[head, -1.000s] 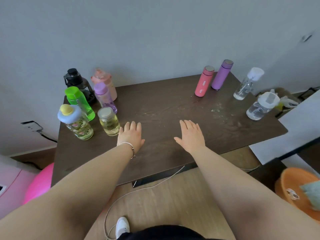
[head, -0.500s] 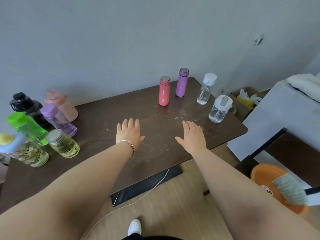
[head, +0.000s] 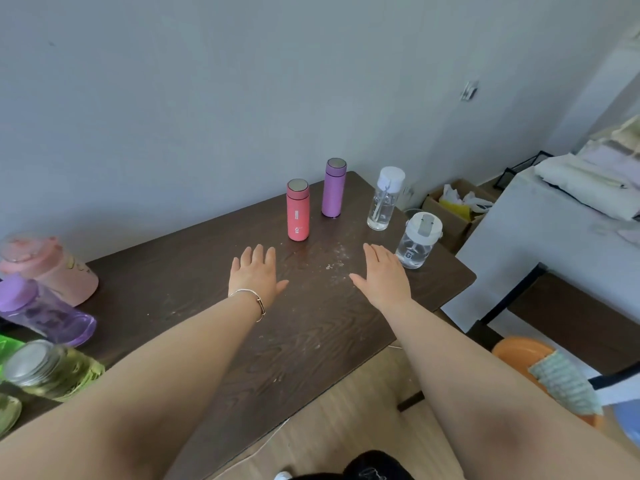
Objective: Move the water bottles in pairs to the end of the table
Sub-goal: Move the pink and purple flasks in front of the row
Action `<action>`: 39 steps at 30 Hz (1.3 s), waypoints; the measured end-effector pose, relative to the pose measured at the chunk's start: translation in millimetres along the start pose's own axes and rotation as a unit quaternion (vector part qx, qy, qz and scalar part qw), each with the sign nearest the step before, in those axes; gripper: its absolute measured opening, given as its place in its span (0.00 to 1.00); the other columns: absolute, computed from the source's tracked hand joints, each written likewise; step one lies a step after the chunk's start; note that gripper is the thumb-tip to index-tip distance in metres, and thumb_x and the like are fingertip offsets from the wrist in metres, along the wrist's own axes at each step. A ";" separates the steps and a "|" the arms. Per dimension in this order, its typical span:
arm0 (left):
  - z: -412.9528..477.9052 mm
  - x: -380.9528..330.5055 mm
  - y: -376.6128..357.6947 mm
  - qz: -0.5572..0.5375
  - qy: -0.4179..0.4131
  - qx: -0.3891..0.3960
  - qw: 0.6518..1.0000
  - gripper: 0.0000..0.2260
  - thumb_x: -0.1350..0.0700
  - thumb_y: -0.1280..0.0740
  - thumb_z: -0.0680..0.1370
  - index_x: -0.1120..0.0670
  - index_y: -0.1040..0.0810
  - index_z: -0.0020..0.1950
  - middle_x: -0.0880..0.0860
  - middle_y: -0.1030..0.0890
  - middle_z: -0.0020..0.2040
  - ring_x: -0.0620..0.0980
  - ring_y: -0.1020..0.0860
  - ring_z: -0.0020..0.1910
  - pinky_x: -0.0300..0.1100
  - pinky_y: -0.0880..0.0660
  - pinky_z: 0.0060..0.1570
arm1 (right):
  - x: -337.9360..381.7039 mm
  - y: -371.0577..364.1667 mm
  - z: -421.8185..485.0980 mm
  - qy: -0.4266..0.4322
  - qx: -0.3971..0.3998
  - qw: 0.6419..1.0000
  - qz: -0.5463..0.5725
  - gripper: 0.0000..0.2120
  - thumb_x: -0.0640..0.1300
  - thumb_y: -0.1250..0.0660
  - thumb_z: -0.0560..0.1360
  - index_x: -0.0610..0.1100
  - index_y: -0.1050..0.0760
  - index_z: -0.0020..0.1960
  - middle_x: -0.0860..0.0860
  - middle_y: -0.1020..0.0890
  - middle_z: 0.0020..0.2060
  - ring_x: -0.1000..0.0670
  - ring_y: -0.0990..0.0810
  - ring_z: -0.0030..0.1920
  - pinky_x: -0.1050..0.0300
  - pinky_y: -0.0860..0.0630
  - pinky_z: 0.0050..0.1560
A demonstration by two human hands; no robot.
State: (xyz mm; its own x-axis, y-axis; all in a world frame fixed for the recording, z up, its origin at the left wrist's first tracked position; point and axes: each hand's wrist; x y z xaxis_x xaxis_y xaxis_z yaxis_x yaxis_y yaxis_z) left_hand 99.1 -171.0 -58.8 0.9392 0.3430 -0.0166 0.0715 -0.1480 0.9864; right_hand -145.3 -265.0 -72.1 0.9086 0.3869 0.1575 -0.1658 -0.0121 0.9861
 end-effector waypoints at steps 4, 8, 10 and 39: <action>29.2 -4.7 5.1 -0.012 0.001 -0.002 1.000 0.37 0.38 0.37 0.82 0.55 0.47 0.83 0.57 0.44 0.83 0.61 0.46 0.83 0.56 0.44 0.82 | -8.6 -1.0 22.5 0.007 0.000 1.000 0.015 0.36 0.59 0.36 0.79 0.43 0.43 0.79 0.44 0.35 0.76 0.43 0.38 0.77 0.48 0.40 0.76; 58.9 -16.9 5.1 -0.018 0.014 0.002 1.000 0.37 0.38 0.37 0.82 0.56 0.47 0.83 0.58 0.43 0.83 0.61 0.46 0.83 0.55 0.44 0.82 | -21.3 -4.8 55.5 0.016 -0.002 0.999 0.035 0.36 0.59 0.36 0.79 0.42 0.43 0.79 0.43 0.35 0.76 0.43 0.37 0.76 0.50 0.40 0.75; 72.9 -24.9 5.2 -0.028 0.028 0.007 0.999 0.37 0.38 0.36 0.82 0.56 0.47 0.83 0.57 0.43 0.83 0.60 0.46 0.83 0.54 0.44 0.82 | -27.7 -6.7 77.0 0.028 0.005 0.998 0.049 0.36 0.59 0.36 0.79 0.41 0.43 0.79 0.43 0.35 0.76 0.43 0.37 0.76 0.50 0.40 0.75; 220.3 -74.9 3.8 -0.460 0.249 -0.050 0.851 0.33 0.51 0.24 0.75 0.53 0.34 0.77 0.54 0.25 0.72 0.56 0.24 0.69 0.44 0.29 0.61 | -19.2 -38.6 332.2 -0.047 0.042 0.915 0.397 0.43 0.52 0.21 0.68 0.44 0.38 0.76 0.46 0.30 0.72 0.44 0.29 0.71 0.48 0.30 0.68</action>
State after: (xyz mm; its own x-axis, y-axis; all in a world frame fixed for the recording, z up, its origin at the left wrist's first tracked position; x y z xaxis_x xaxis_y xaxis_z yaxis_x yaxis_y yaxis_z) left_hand 103.0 -401.6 -89.8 0.2400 0.6252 -0.7427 0.6478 0.4666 0.6022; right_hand -28.9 -578.3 -95.5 0.5434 0.1436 0.8271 -0.7628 -0.3269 0.5579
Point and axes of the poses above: each hand's wrist, its own z-axis towards the middle knuckle, its own y-axis out of the back of the hand, x = y × z
